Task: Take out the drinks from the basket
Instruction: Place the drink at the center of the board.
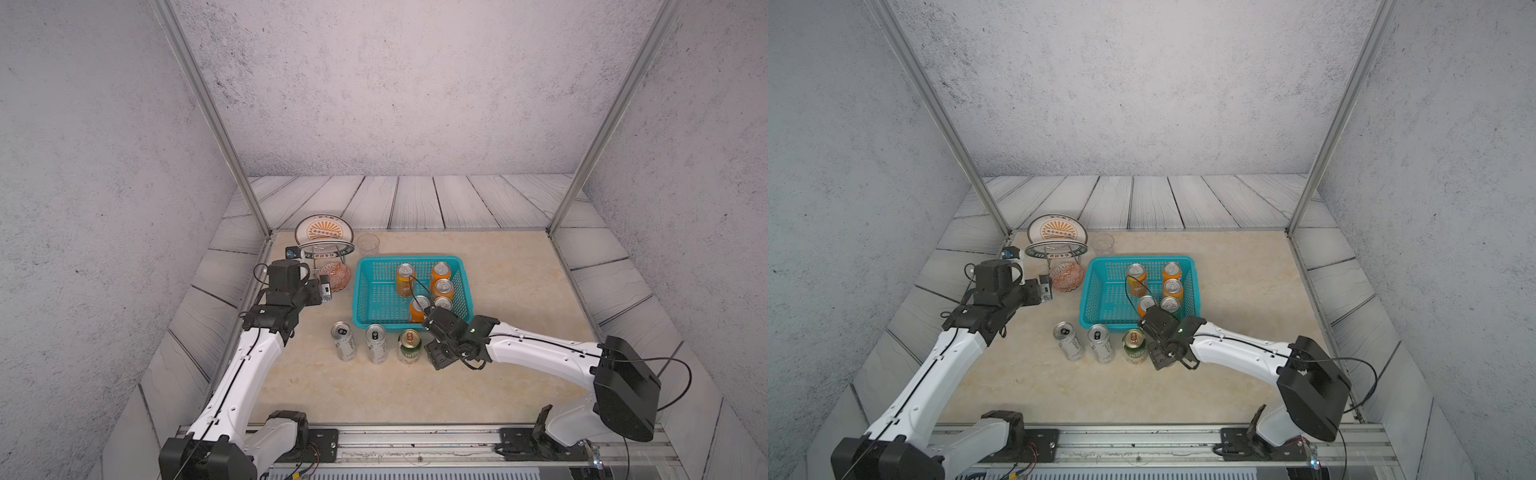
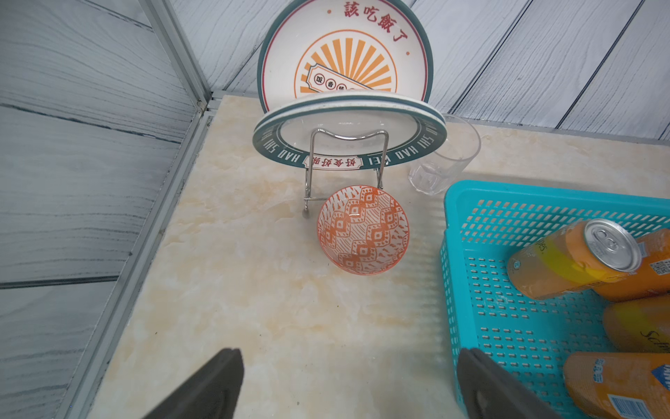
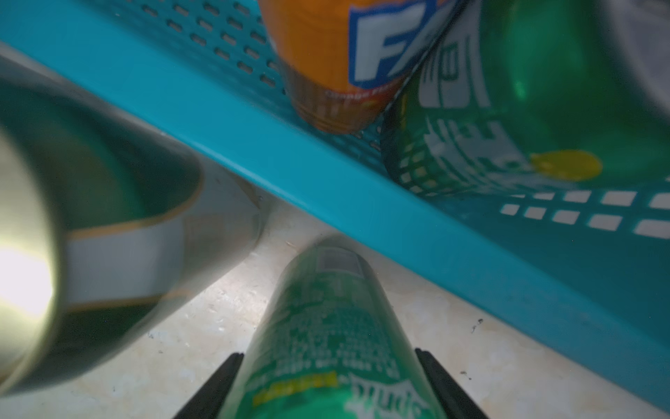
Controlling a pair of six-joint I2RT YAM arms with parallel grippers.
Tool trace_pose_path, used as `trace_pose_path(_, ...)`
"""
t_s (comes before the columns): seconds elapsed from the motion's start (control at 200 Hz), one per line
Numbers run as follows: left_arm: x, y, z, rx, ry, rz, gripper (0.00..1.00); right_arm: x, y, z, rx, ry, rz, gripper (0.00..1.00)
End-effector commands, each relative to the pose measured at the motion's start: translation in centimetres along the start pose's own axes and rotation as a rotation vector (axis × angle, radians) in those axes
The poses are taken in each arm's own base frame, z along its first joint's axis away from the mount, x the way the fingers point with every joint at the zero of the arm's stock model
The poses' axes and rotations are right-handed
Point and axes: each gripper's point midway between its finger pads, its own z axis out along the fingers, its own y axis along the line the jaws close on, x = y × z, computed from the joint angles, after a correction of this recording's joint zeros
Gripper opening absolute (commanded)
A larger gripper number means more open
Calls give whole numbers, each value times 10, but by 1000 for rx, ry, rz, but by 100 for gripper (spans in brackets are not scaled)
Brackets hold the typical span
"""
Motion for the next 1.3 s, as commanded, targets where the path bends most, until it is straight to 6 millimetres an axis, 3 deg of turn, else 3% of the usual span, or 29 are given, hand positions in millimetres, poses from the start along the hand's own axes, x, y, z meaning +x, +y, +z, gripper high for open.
trace_pose_path(0.0, -1, 3, 0, -6, 4, -9, 99, -10, -1, 3, 16, -36, 19, 57)
trace_pose_path(0.235, -2, 3, 0, -6, 3, -9, 99, -8, -1, 6, 19, -22, 17, 60)
trace_pose_path(0.636, -1, 3, 0, -5, 5, -9, 99, -13, -4, -9, 22, -38, 17, 71)
trace_pose_path(1.106, -2, 2, 0, -2, 5, -10, 99, -21, -8, -43, 12, -69, 6, 83)
trace_pose_path(1.296, -1, 2, 0, -1, 5, -10, 99, -33, -9, -72, -6, -114, 0, 86)
